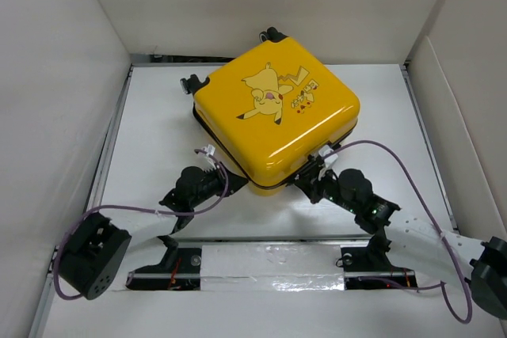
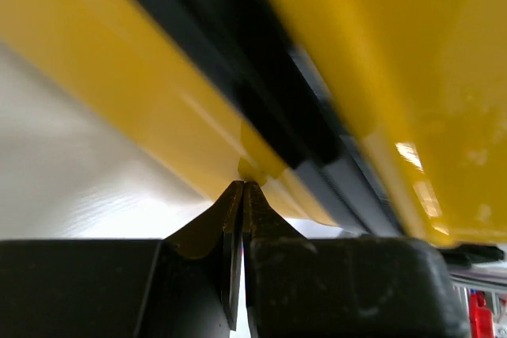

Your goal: Pack the luggage

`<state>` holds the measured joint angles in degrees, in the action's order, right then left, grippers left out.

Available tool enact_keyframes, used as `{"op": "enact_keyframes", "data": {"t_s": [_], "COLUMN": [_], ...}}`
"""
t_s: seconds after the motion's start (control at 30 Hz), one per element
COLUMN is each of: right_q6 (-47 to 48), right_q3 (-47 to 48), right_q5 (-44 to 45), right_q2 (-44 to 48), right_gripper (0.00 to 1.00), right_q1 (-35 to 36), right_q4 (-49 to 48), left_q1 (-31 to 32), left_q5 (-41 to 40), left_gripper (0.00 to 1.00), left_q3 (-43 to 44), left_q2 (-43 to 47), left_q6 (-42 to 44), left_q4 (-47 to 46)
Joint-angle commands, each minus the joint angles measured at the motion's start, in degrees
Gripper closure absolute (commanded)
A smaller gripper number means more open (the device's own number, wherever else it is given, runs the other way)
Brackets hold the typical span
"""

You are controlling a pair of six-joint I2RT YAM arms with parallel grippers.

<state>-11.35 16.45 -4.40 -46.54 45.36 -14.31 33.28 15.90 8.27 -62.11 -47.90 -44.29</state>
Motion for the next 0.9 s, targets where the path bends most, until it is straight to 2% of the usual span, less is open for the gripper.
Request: {"op": "enact_keyframes", "data": {"t_s": [0.0, 0.23, 0.4, 0.57, 0.63, 0.67, 0.73, 0.77, 0.83, 0.87], "right_q6": [-1.82, -5.34, -6.05, -6.13, -7.71, -8.07, -6.92, -8.14, -7.11, -7.54], "right_q3": [2.80, 3.67, 8.07, 11.50, 12.82, 12.82, 13.17, 13.43, 13.09, 12.91], "right_q5": [1.76, 5.62, 12.48, 15.82, 20.02, 24.57, 26.80, 29.34, 29.63, 29.45], "right_q2": [1.37, -4.68, -13.46, -19.72, -21.39, -23.40, -25.34, -26.57, -26.23, -25.36], "right_gripper": [1.00, 1.00, 1.00, 1.00, 1.00, 1.00, 1.00, 1.00, 1.00, 1.00], "right_q1": [4.02, 14.65, 24.93, 26.71, 26.71, 26.71, 26.71, 26.71, 26.71, 26.71], "right_q4": [-0.37, -4.93, -7.14, -12.39, -12.76, -16.51, -19.62, -19.10, -20.85, -19.02], "left_q1": [0.91, 8.19, 9.44, 11.36, 12.15, 12.16, 9.02, 7.43, 2.33, 0.84], "left_q5": [-2.89, -6.31, -6.50, -3.07, -2.81, -2.46, -1.58, -0.10, 0.36, -1.12], "left_gripper": [1.00, 1.00, 1.00, 1.00, 1.00, 1.00, 1.00, 0.91, 0.78, 0.64], "left_q3": [3.24, 10.97, 15.63, 20.98, 22.57, 23.62, 23.37, 21.11, 20.21, 19.51], "left_q2": [-4.58, -11.80, -15.75, -20.06, -22.26, -23.23, -23.68, -22.98, -19.03, -17.19], "left_q6": [-0.79, 0.52, 0.70, 1.31, 2.63, 2.81, 1.59, 1.41, 2.54, 4.81], "left_q4": [-12.74, -14.07, -14.85, -14.68, -13.63, -13.89, -13.02, -15.45, -11.98, -6.65]}}
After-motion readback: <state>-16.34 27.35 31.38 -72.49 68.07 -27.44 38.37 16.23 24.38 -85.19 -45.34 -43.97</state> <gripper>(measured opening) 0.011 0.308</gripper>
